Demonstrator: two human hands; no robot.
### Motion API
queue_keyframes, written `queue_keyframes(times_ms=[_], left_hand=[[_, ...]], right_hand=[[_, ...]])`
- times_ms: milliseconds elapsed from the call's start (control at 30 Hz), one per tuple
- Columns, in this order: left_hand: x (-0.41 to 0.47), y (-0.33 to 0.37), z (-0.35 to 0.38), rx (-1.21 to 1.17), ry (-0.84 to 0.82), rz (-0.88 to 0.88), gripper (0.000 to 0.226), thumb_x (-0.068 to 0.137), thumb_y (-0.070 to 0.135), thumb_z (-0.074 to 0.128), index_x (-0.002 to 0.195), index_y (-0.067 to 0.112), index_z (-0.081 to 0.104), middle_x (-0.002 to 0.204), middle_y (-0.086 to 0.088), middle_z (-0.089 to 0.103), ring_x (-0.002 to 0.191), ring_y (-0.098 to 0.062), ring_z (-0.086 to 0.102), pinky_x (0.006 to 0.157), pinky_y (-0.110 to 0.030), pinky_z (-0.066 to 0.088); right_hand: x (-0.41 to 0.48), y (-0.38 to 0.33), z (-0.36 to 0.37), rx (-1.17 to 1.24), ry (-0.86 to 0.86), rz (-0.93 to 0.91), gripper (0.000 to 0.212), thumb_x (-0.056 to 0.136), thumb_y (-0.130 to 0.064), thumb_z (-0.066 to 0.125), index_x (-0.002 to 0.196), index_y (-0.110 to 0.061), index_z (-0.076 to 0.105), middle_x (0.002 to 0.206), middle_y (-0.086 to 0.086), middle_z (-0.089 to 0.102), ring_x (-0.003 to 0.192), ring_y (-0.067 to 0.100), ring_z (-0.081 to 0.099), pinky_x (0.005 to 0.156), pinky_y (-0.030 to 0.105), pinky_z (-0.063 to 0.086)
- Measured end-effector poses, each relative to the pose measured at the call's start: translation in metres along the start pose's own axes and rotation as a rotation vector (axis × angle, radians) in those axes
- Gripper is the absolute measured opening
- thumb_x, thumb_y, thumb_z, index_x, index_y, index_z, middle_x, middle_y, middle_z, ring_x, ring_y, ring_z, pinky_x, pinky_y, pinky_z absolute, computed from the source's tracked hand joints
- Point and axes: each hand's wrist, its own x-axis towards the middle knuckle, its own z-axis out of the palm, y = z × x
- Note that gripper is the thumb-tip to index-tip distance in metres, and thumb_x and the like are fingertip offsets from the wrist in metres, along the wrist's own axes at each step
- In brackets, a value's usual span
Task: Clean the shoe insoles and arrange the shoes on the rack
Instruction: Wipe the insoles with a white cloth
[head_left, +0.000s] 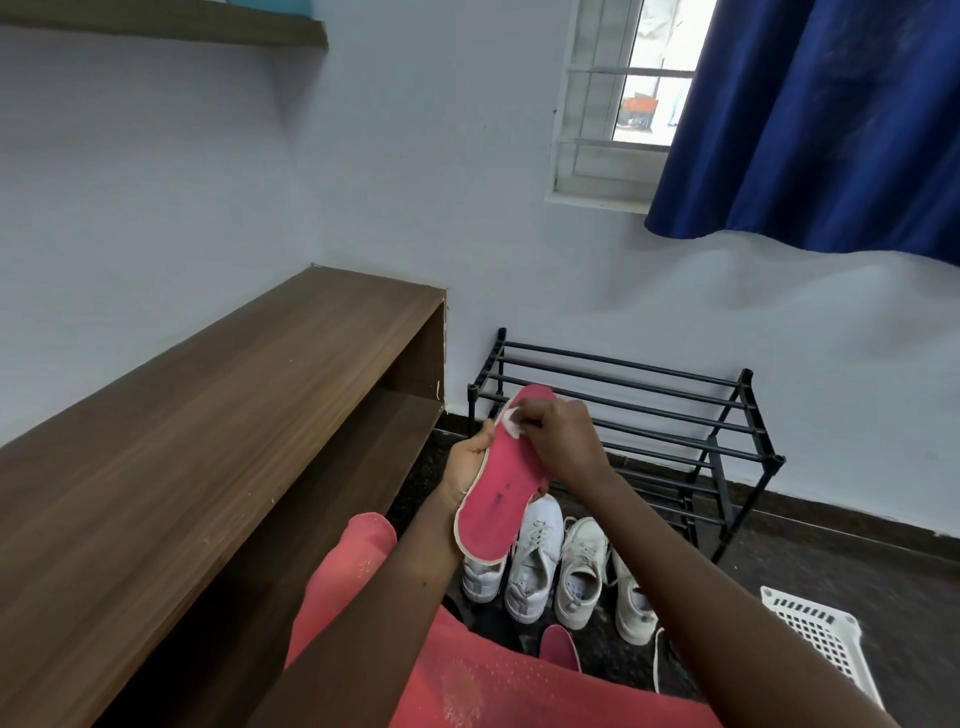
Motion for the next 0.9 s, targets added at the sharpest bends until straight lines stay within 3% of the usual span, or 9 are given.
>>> queue_keyframes(times_ms=[67,167,267,333,367,467,667,800,900], left_hand=[[0.001,0.005,-0.008,0.035,0.341,-0.14,0.047,0.075,0.03,0.078,0.097,-0.011,0.07,0.094,-0.025,0.069,0.09,-0.032,0.069,0.081,-0.033,0.055],[0.004,0.002,-0.038,0.029,0.641,-0.114,0.064,0.103,0.036,0.032,0.081,-0.009,0.072,0.076,-0.021,0.069,0.072,-0.03,0.07,0.065,-0.033,0.059],[0.004,0.002,-0.018,-0.015,0.512,-0.122,0.035,0.076,0.015,0.077,0.093,-0.014,0.068,0.088,-0.028,0.067,0.086,-0.035,0.069,0.078,-0.038,0.057],[0.005,-0.001,-0.017,-0.01,0.494,-0.141,0.039,0.051,0.014,0.092,0.079,-0.006,0.073,0.076,-0.021,0.068,0.071,-0.028,0.071,0.059,-0.034,0.058],[0.005,-0.002,-0.008,0.021,0.571,-0.122,0.023,0.069,0.019,0.083,0.073,-0.002,0.073,0.071,-0.017,0.068,0.065,-0.026,0.07,0.053,-0.032,0.057],[0.009,-0.003,-0.013,0.064,0.683,-0.2,0.073,0.101,0.04,0.023,0.063,0.004,0.074,0.06,-0.012,0.067,0.052,-0.022,0.066,0.047,-0.024,0.054],[0.0,0.001,-0.008,0.154,0.681,-0.237,0.065,0.094,0.051,0.026,0.092,0.002,0.069,0.073,-0.016,0.068,0.057,-0.029,0.065,0.055,-0.027,0.056],[0.005,0.005,-0.017,0.1,0.743,-0.089,0.066,0.097,0.035,0.028,0.06,0.003,0.072,0.054,-0.01,0.065,0.048,-0.017,0.066,0.042,-0.022,0.052],[0.008,0.006,-0.021,0.031,0.759,-0.045,0.081,0.103,0.037,0.018,0.057,-0.002,0.072,0.059,-0.013,0.067,0.053,-0.02,0.068,0.044,-0.024,0.053]], right_hand=[[-0.018,-0.01,0.003,0.005,-0.013,-0.151,0.021,0.072,0.009,0.056,0.071,-0.004,0.073,0.078,0.008,0.072,0.07,0.024,0.066,0.064,0.022,0.047],[-0.038,-0.017,0.011,-0.028,0.045,-0.352,0.015,0.069,0.005,0.059,0.064,-0.004,0.069,0.071,0.007,0.069,0.064,0.025,0.064,0.058,0.029,0.051],[-0.035,-0.007,0.017,-0.083,0.113,-0.362,0.025,0.08,-0.007,0.049,0.064,-0.003,0.068,0.073,0.008,0.069,0.064,0.026,0.063,0.06,0.03,0.05],[-0.024,-0.001,0.017,-0.123,0.147,-0.316,0.028,0.078,-0.01,0.045,0.06,-0.005,0.065,0.071,0.007,0.068,0.061,0.026,0.062,0.061,0.029,0.048],[-0.016,0.002,0.015,-0.145,0.161,-0.282,0.027,0.075,-0.01,0.044,0.057,-0.005,0.063,0.068,0.007,0.067,0.059,0.025,0.061,0.061,0.027,0.044],[0.005,0.011,0.01,-0.168,0.14,-0.128,0.02,0.069,0.001,0.049,0.051,-0.005,0.055,0.06,0.008,0.06,0.053,0.027,0.056,0.049,0.026,0.037],[0.019,0.017,0.011,-0.133,0.13,0.056,0.02,0.074,0.004,0.048,0.057,0.001,0.058,0.066,0.012,0.06,0.058,0.028,0.052,0.057,0.026,0.026],[-0.012,-0.012,0.025,-0.075,-0.002,-0.114,0.025,0.074,-0.007,0.044,0.057,-0.002,0.062,0.063,0.01,0.061,0.056,0.025,0.052,0.059,0.031,0.038],[-0.031,-0.02,0.034,-0.091,0.03,-0.215,0.019,0.066,0.002,0.047,0.051,-0.007,0.055,0.058,0.006,0.059,0.052,0.025,0.051,0.059,0.029,0.038]])
